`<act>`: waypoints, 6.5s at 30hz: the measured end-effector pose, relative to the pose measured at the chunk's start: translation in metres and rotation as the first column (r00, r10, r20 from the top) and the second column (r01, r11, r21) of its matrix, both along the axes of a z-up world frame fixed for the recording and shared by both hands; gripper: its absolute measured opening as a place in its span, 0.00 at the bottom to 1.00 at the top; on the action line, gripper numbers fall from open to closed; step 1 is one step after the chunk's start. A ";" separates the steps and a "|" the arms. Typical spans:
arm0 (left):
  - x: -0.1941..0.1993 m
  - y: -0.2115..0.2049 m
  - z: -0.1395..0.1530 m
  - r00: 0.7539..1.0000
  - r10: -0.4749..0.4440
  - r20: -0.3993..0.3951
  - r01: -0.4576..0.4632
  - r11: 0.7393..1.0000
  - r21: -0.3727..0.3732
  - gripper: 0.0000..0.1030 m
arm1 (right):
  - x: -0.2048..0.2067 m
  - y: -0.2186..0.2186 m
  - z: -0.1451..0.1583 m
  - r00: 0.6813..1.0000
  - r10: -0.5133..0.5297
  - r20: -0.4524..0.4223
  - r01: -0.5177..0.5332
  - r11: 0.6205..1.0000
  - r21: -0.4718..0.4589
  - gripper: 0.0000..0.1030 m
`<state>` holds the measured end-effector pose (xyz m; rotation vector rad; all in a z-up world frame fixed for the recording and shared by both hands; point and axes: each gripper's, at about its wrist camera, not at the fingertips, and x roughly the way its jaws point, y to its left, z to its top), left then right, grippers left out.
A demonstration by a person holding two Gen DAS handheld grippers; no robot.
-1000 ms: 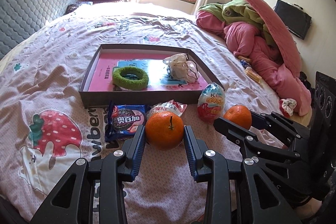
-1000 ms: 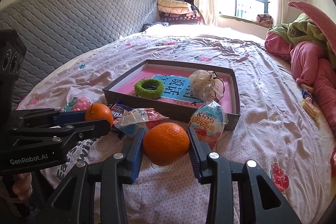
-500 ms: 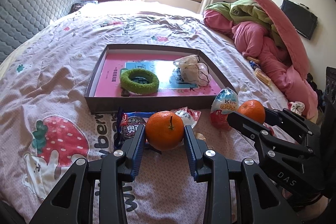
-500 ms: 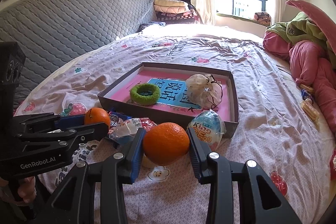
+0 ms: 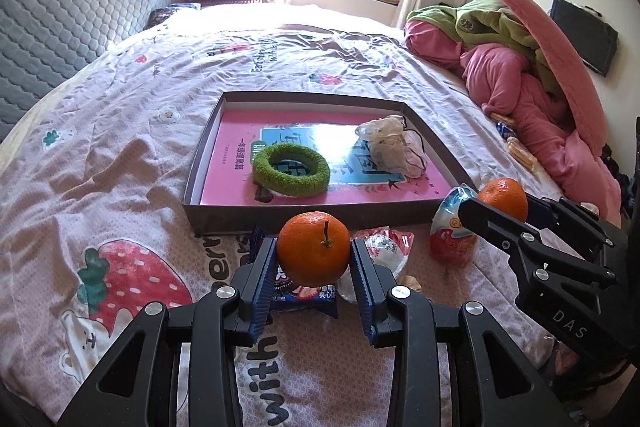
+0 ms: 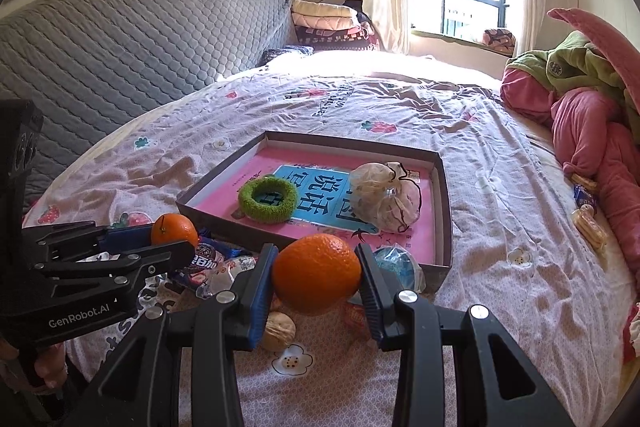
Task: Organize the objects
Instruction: 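Carry both held oranges up and over into the pink tray, then lower the oranges onto the workbook in the tray and open both tools, then withdraw both open tools from the tray toward the snacks outside it, then move the left tool to the red-white wrapped egg while the right tool approaches the blue Kinder egg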
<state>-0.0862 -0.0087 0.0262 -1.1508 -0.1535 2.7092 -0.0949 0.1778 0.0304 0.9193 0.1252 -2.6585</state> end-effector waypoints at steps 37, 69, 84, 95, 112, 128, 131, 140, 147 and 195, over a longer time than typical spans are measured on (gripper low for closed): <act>-0.095 -0.015 -0.004 1.000 0.025 0.004 -0.024 0.997 -0.074 0.36 | -0.084 0.013 0.000 1.000 -0.020 0.015 0.020 0.999 0.050 0.39; -0.120 -0.009 -0.053 0.995 0.005 0.103 0.006 0.995 -0.101 0.36 | -0.121 0.018 -0.061 0.975 -0.050 0.216 0.031 0.995 0.090 0.39; -0.129 -0.005 -0.055 0.995 -0.010 0.096 0.021 0.993 -0.115 0.37 | -0.128 0.019 -0.067 0.969 -0.067 0.236 0.052 0.996 0.070 0.39; -0.128 -0.005 -0.054 0.995 -0.011 0.100 0.022 0.993 -0.116 0.37 | -0.124 0.018 -0.062 0.975 -0.071 0.209 0.059 0.996 0.067 0.43; -0.121 -0.006 -0.044 0.996 -0.013 0.084 0.022 0.995 -0.100 0.52 | -0.119 0.019 -0.056 0.980 -0.071 0.187 0.061 0.996 0.061 0.51; -0.108 -0.006 -0.027 1.000 -0.002 0.031 0.005 0.996 -0.090 0.59 | -0.110 0.019 -0.043 0.989 -0.066 0.135 0.061 0.997 0.046 0.54; -0.106 -0.007 -0.024 1.000 -0.003 0.022 0.004 0.996 -0.086 0.60 | -0.109 0.019 -0.041 0.990 -0.068 0.127 0.063 0.997 0.043 0.54; -0.098 -0.002 -0.015 1.000 -0.025 0.002 0.025 0.997 -0.073 0.60 | -0.104 0.021 -0.035 0.992 -0.067 0.105 0.064 0.997 0.036 0.56; -0.088 0.004 -0.013 0.999 -0.047 -0.005 0.046 0.997 -0.066 0.60 | -0.100 0.025 -0.031 0.992 -0.073 0.103 0.072 0.997 0.020 0.58; -0.043 0.041 -0.010 0.988 -0.151 -0.021 0.149 0.986 -0.080 0.60 | -0.052 0.045 -0.026 0.987 -0.120 0.106 0.121 0.993 -0.005 0.59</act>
